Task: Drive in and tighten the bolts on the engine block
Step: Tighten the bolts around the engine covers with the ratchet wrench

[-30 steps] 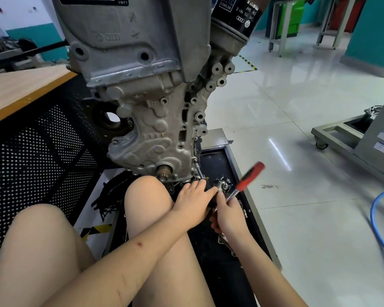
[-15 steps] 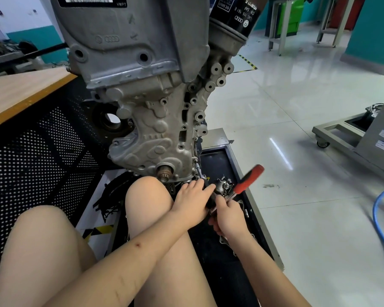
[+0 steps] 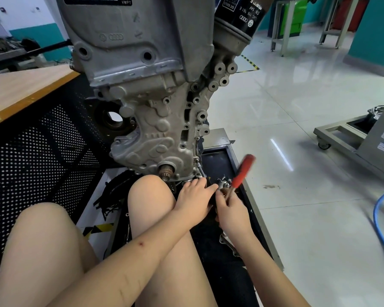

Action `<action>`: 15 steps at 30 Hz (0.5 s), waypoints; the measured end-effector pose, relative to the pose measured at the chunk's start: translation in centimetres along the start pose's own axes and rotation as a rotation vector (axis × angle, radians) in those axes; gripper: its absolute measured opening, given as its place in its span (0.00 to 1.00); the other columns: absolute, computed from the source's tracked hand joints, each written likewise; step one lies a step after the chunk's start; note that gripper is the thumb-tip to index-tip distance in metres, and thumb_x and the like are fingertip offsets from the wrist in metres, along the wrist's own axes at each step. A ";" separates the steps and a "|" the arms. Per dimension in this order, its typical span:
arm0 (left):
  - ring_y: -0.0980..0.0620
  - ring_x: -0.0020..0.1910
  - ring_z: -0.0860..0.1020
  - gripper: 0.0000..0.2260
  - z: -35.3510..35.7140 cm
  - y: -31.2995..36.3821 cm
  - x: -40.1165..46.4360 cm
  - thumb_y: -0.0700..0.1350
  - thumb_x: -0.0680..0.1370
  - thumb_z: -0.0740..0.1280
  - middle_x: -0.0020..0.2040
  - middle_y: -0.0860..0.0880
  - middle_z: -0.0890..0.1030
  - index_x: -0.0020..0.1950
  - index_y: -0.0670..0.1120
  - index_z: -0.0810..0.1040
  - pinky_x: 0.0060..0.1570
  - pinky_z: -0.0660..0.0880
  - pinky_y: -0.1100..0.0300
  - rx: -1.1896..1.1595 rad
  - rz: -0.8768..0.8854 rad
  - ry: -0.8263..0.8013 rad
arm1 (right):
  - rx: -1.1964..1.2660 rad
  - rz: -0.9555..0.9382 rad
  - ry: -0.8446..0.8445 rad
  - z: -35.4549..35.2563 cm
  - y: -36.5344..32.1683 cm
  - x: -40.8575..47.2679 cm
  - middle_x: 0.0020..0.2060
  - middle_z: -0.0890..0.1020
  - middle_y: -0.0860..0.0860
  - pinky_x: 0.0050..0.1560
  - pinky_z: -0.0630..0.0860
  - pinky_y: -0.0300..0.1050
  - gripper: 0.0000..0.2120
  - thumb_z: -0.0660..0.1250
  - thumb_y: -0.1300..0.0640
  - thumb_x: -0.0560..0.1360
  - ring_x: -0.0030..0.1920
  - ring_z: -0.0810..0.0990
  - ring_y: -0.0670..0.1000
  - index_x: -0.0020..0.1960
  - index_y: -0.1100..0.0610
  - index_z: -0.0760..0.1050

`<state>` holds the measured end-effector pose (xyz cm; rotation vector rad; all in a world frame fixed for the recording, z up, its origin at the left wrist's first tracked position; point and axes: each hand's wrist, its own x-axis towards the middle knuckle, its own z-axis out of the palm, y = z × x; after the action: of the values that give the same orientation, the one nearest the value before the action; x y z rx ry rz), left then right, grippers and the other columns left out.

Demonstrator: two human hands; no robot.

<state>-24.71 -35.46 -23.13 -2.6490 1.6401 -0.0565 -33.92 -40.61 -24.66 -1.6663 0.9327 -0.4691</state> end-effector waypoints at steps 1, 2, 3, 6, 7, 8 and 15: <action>0.46 0.62 0.66 0.20 0.1 0.0 0.0 0.46 0.78 0.60 0.61 0.46 0.68 0.70 0.51 0.65 0.59 0.60 0.57 0.005 -0.003 0.000 | -0.144 -0.092 0.007 0.1 0.2 -0.1 0.35 0.77 0.53 0.37 0.69 0.46 0.11 0.55 0.51 0.80 0.36 0.75 0.54 0.55 0.56 0.72; 0.46 0.62 0.67 0.18 0.1 -0.1 0.0 0.46 0.77 0.60 0.61 0.46 0.68 0.67 0.50 0.67 0.58 0.60 0.58 0.004 -0.011 -0.002 | -0.274 -0.156 0.003 0.2 0.3 -0.2 0.37 0.79 0.54 0.38 0.68 0.46 0.12 0.55 0.51 0.80 0.38 0.77 0.56 0.60 0.54 0.70; 0.46 0.62 0.67 0.16 0.1 -0.1 0.0 0.45 0.77 0.60 0.61 0.46 0.68 0.66 0.49 0.68 0.58 0.59 0.58 0.000 -0.020 -0.005 | -0.360 -0.188 -0.004 0.2 0.4 -0.2 0.39 0.80 0.56 0.38 0.69 0.47 0.14 0.54 0.51 0.80 0.41 0.78 0.58 0.63 0.52 0.68; 0.46 0.62 0.67 0.19 0.1 -0.1 0.0 0.46 0.77 0.60 0.60 0.46 0.68 0.68 0.51 0.65 0.58 0.60 0.58 -0.002 -0.019 -0.003 | -0.304 -0.144 -0.008 0.3 0.4 0.0 0.39 0.79 0.56 0.41 0.72 0.49 0.12 0.54 0.50 0.80 0.42 0.78 0.59 0.58 0.54 0.69; 0.46 0.62 0.67 0.21 0.1 -0.1 0.0 0.46 0.77 0.60 0.60 0.46 0.68 0.70 0.52 0.63 0.59 0.60 0.57 0.002 -0.016 -0.004 | -0.229 -0.110 -0.010 0.2 0.4 0.1 0.39 0.78 0.55 0.43 0.72 0.50 0.12 0.55 0.50 0.79 0.41 0.76 0.57 0.55 0.57 0.70; 0.46 0.62 0.67 0.22 0.1 0.0 0.0 0.46 0.77 0.60 0.60 0.46 0.68 0.71 0.52 0.61 0.59 0.61 0.57 0.007 -0.017 -0.009 | -0.166 -0.085 -0.017 0.3 0.4 0.2 0.39 0.77 0.55 0.44 0.73 0.50 0.13 0.55 0.50 0.79 0.39 0.74 0.55 0.52 0.58 0.71; 0.47 0.62 0.67 0.23 0.1 -0.2 -0.1 0.44 0.77 0.60 0.60 0.46 0.67 0.71 0.51 0.61 0.59 0.60 0.58 0.011 -0.029 -0.016 | 0.083 0.047 -0.023 0.9 0.4 0.1 0.32 0.76 0.54 0.35 0.74 0.48 0.10 0.56 0.55 0.78 0.31 0.74 0.52 0.40 0.57 0.68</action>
<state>-24.59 -35.34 -23.19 -2.6581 1.5925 -0.0438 -33.32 -40.14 -25.39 -1.5685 0.9223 -0.4502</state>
